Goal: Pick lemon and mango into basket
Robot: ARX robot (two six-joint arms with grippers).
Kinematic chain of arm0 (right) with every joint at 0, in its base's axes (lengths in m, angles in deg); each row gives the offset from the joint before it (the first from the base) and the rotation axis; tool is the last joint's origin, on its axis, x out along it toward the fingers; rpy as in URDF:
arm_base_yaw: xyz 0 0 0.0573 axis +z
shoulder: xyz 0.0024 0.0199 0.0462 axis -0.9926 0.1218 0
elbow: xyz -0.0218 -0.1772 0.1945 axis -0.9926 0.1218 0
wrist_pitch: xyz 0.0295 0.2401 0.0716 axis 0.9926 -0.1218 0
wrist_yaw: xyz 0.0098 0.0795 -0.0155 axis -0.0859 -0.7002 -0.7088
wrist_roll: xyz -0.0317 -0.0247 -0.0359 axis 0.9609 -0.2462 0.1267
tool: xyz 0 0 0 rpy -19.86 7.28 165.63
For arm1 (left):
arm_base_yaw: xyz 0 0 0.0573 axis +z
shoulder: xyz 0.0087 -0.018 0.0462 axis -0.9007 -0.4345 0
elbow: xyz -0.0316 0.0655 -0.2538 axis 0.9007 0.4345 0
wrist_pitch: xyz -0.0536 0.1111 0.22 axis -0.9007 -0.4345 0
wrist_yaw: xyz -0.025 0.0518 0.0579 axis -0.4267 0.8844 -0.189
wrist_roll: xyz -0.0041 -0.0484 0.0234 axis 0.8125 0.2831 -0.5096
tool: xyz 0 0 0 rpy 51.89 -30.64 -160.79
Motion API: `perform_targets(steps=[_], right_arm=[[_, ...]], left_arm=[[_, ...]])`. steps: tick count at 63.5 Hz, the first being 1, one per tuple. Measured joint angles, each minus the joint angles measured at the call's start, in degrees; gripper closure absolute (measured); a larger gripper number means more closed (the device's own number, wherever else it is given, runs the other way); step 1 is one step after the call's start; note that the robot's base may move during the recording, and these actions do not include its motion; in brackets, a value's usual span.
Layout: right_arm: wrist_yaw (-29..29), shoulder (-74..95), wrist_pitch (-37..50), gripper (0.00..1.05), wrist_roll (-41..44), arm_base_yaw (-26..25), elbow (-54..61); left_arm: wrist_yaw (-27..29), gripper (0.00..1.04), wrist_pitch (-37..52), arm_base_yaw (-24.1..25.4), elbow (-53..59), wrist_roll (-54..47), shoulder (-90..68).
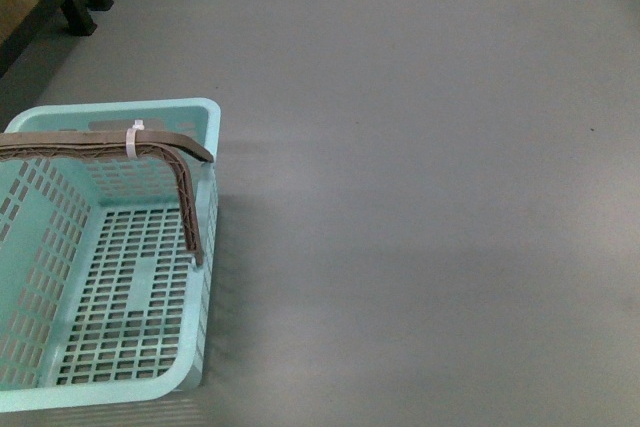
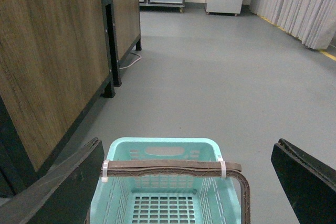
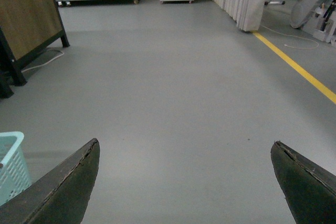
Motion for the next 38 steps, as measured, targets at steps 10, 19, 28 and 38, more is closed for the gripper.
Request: perform_targets(steps=[10, 19, 28, 38], right_arm=[[0.0, 0.0, 0.0, 0.09, 0.0, 0.0, 0.0], [0.0, 0.0, 0.0, 0.09, 0.0, 0.0, 0.0], [0.0, 0.0, 0.0, 0.09, 0.0, 0.0, 0.0], [0.0, 0.0, 0.0, 0.09, 0.0, 0.0, 0.0]], left_arm=[[0.0, 0.07, 0.0, 0.0, 0.0, 0.0, 0.0], [0.0, 0.07, 0.0, 0.0, 0.0, 0.0, 0.0], [14.9, 0.07, -15.7, -4.3, -7.3, 12.4, -13.5], [5.7, 0.07, -9.2, 2.3, -9.5, 28.5, -27.5]])
